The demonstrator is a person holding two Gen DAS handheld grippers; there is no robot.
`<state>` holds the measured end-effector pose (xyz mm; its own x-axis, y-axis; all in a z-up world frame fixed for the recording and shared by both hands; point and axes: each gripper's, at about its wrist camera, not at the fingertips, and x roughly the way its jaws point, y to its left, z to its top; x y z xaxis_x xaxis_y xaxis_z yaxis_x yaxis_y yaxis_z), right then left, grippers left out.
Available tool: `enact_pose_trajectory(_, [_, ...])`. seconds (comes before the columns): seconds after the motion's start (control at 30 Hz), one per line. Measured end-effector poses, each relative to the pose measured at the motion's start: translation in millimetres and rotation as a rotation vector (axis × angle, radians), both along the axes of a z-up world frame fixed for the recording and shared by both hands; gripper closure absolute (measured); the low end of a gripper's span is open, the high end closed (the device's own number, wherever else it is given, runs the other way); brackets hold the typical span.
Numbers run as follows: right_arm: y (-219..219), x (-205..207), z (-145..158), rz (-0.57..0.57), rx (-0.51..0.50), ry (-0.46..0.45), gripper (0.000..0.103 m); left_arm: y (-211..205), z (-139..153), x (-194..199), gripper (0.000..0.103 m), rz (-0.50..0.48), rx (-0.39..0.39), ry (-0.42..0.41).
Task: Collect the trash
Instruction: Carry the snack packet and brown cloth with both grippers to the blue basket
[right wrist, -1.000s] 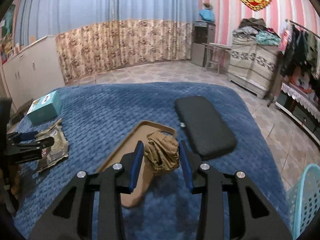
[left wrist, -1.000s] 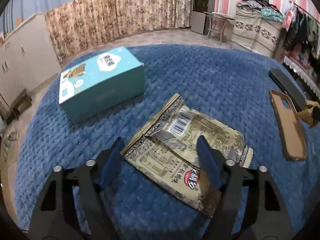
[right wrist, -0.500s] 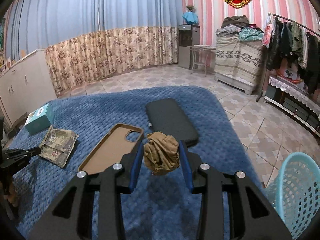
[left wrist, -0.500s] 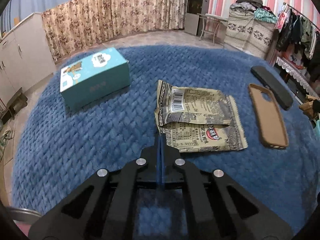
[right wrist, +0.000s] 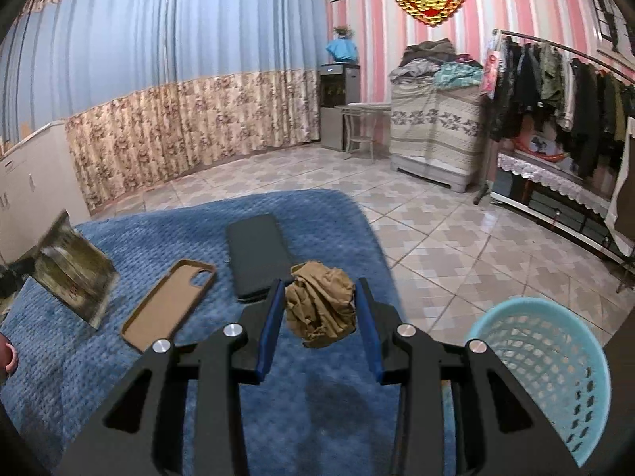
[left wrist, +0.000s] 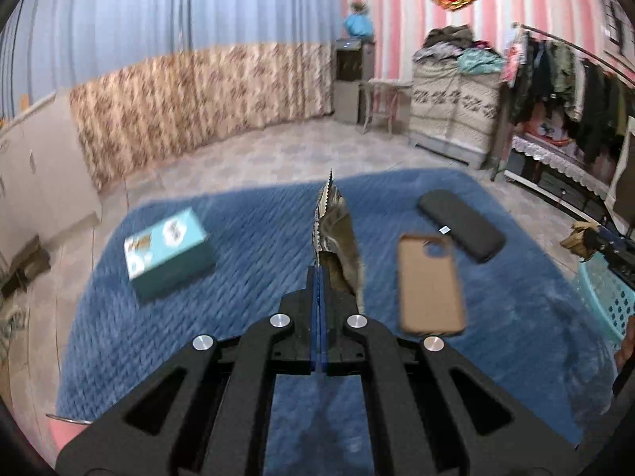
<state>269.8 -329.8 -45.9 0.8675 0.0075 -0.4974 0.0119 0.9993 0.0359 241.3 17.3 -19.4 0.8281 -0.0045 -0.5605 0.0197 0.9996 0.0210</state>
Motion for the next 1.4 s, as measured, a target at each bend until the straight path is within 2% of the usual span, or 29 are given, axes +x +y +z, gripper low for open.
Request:
enact_pose_trajectory(0.2, [-45.5,-11.2,1.4,-0.081,0.027,0.002,0.066,-59.1,36.6,-6.6,0.103,-0.101,0.016,-0.071])
enact_pose_trajectory(0.37, [-83.0,-21.1,-1.2,-0.159,0.034,0.012,0.066,-115.6,49.4,-6.7,0.103,-0.192,0.001,-0.1])
enact_pose_trajectory(0.5, [-112.6,-30.4,-0.8,-0.218,0.053,0.014,0.066,-162.8,48.4,-5.4,0.103,-0.266,-0.015,-0.112])
enact_pose_trajectory(0.6, [-135.9,-38.6,-1.4,-0.27,0.091,0.022,0.066,-198.3,44.6,-4.2,0.103,-0.32,-0.025,-0.107])
enact_pose_trajectory(0.87, [-182.2,-71.8,-9.9,-0.418,0.101,0.049,0.066,-283.7,27.4,-12.2,0.103,-0.486,-0.045,-0.08])
enact_pose_trajectory(1.03, [-205.2,-74.8,-13.0,-0.484,0.08,0.069,0.066,-332.7,14.3,-20.8,0.103,-0.584,-0.032,-0.066])
enact_pose_trajectory(1.27, [-227.1,-80.1,-13.2,-0.535,0.101,0.076,0.066,-378.2,-10.6,-14.8,0.103,-0.655,-0.044,0.001])
enact_pose_trajectory(1.4, [-239.2,-86.1,-16.6,-0.545,0.136,0.075,0.066,-398.7,-29.5,-10.7,0.103,-0.67,-0.01,0.028])
